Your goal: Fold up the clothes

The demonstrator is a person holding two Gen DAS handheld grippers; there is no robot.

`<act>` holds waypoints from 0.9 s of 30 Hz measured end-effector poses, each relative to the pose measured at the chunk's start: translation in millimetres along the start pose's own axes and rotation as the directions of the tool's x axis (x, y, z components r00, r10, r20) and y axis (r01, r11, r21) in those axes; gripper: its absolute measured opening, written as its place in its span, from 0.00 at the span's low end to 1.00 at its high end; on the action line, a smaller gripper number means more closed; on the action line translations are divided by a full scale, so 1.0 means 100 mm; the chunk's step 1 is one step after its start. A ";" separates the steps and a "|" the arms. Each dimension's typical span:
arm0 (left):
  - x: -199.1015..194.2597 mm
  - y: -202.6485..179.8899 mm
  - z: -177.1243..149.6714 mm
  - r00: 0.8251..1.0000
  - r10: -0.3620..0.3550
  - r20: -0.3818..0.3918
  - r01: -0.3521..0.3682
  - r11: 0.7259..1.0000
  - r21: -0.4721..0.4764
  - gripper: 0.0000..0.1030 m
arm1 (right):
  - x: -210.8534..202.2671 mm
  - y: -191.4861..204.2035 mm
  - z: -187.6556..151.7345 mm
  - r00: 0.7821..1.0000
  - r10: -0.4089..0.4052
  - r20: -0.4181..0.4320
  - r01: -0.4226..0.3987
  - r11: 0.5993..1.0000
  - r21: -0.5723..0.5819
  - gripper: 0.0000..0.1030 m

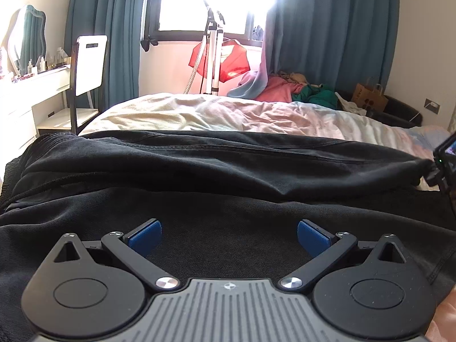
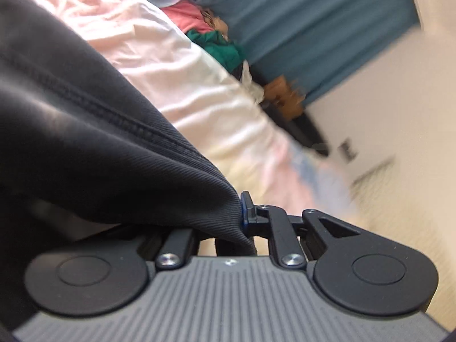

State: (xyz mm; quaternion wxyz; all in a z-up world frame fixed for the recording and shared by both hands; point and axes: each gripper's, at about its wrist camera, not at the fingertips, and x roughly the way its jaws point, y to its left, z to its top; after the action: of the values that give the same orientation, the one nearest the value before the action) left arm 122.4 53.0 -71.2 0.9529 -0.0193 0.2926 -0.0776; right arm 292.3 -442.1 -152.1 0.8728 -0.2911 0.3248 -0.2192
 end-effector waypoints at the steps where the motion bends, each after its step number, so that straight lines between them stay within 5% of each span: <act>1: 0.01 -0.01 0.00 1.000 -0.005 0.000 0.005 1.000 -0.002 1.00 | -0.04 -0.06 -0.08 0.999 0.039 -0.017 -0.037 0.995 0.092 0.13; 5: 0.02 -0.08 -0.03 0.999 -0.032 0.003 0.032 0.999 0.009 1.00 | -0.24 -0.30 -0.39 0.981 0.188 -0.044 -0.151 0.890 0.429 0.23; 11: -0.02 -0.24 -0.10 0.996 -0.085 0.014 0.085 0.996 0.022 1.00 | -0.67 -0.52 -0.59 0.942 0.336 -0.019 -0.241 0.712 0.659 0.56; 15: -0.05 -0.34 -0.15 0.994 -0.111 0.016 0.110 0.993 0.030 1.00 | -1.12 -0.62 -0.65 0.923 0.384 0.021 -0.269 0.606 0.749 0.58; 20: -0.06 -0.49 -0.21 0.990 -0.141 0.009 0.140 0.987 0.078 1.00 | -1.58 -0.70 -0.85 0.862 0.483 0.154 -0.363 0.377 0.852 0.58; 23: 0.03 -0.64 -0.09 0.988 -0.155 0.001 0.154 0.983 0.102 1.00 | -1.78 -0.64 -1.03 0.865 0.472 0.170 -0.348 0.321 0.881 0.58; 27: 0.32 -1.02 0.30 0.968 -0.251 0.004 0.248 0.956 0.158 0.99 | -1.72 -0.63 -1.06 0.881 0.450 0.146 -0.314 0.327 0.891 0.61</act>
State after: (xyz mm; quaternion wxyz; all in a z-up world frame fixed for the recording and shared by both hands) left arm 151.6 -53.3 -56.1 0.9375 0.0175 0.2696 -0.2195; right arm 87.7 -428.7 -101.1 0.8939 0.3168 0.2716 -0.1635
